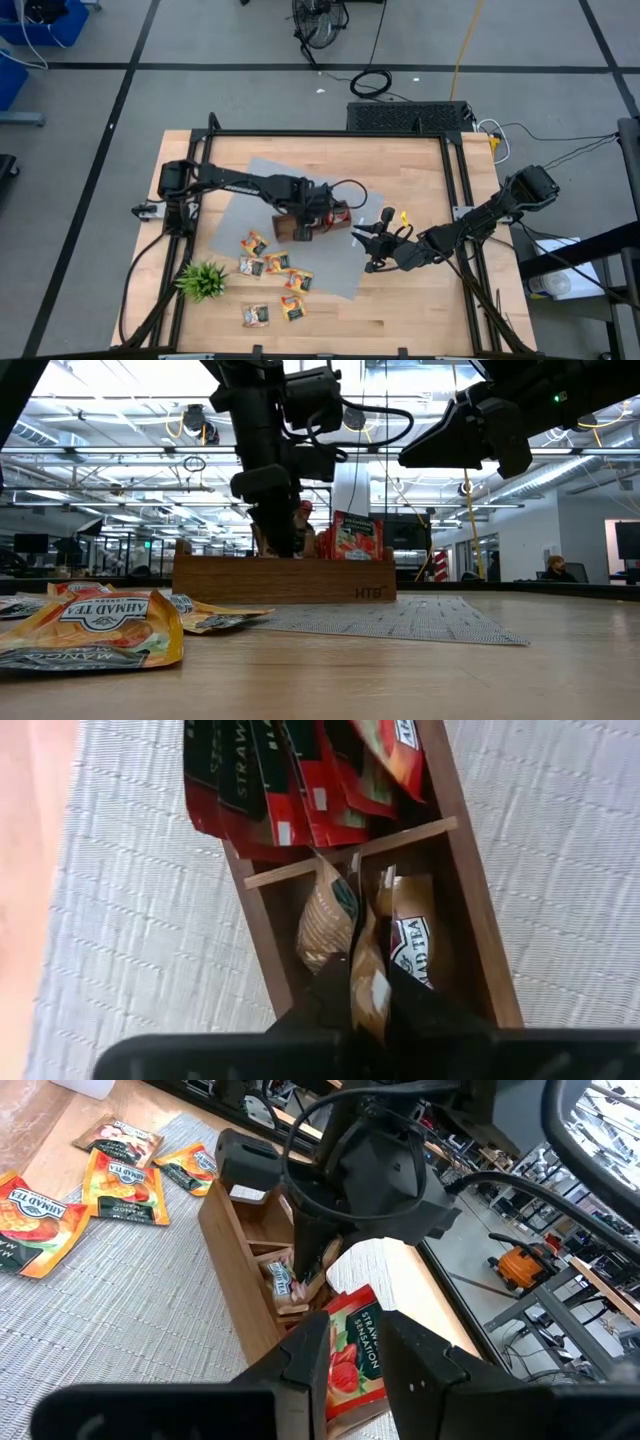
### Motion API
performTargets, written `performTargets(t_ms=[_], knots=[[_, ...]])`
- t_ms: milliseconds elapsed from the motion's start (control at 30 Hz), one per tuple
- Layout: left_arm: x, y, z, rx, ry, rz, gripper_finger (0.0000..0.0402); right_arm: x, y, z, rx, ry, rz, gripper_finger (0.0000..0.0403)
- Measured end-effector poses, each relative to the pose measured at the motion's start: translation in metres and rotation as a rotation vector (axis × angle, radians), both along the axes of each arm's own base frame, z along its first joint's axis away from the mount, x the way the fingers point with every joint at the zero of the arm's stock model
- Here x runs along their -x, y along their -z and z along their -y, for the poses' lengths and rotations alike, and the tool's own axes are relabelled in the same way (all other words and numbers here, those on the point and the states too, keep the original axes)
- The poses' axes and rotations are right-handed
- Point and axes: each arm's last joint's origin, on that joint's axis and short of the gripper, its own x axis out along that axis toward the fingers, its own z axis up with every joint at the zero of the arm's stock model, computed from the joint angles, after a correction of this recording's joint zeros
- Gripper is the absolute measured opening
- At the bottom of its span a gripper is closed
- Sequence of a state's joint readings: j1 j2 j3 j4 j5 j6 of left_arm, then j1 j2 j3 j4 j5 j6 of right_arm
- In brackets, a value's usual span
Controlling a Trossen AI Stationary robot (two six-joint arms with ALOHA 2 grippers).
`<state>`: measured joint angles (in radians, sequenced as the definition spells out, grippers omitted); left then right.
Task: Pick & Place Tea
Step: Put the brown tea bag into the wooden organizer
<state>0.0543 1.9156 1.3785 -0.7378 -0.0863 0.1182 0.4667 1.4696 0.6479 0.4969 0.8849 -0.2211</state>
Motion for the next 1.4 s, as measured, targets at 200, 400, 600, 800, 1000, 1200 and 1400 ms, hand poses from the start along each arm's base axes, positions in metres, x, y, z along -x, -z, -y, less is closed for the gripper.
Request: performTargets(t_ms=[200, 400, 600, 800, 1000, 1200, 1400], knots=[[0.001, 0.000, 0.006, -0.021, -0.014, -0.018, 0.0016, 0.000, 0.000, 0.000, 0.000, 0.000, 0.000, 0.0073], [0.003, -0.003, 0.015, -0.064, -0.015, -0.017, 0.0013, 0.000, 0.000, 0.000, 0.000, 0.000, 0.000, 0.0073], [0.008, -0.016, 0.018, -0.115, -0.036, 0.003, 0.0012, 0.000, 0.000, 0.000, -0.001, 0.000, 0.000, 0.0073], [0.008, -0.017, 0.016, -0.129, -0.054, 0.014, 0.0012, 0.000, 0.000, 0.000, -0.003, 0.000, 0.001, 0.0073], [0.006, -0.019, 0.014, -0.181, -0.082, 0.044, 0.0016, 0.000, 0.000, 0.000, -0.003, 0.000, 0.002, 0.0073], [0.007, -0.018, 0.008, -0.167, -0.123, 0.034, 0.0046, 0.000, 0.000, 0.000, -0.003, 0.001, 0.002, 0.0073], [0.010, -0.017, 0.002, -0.153, -0.162, 0.013, 0.0049, 0.000, 0.000, 0.000, -0.004, 0.000, 0.001, 0.0073]])
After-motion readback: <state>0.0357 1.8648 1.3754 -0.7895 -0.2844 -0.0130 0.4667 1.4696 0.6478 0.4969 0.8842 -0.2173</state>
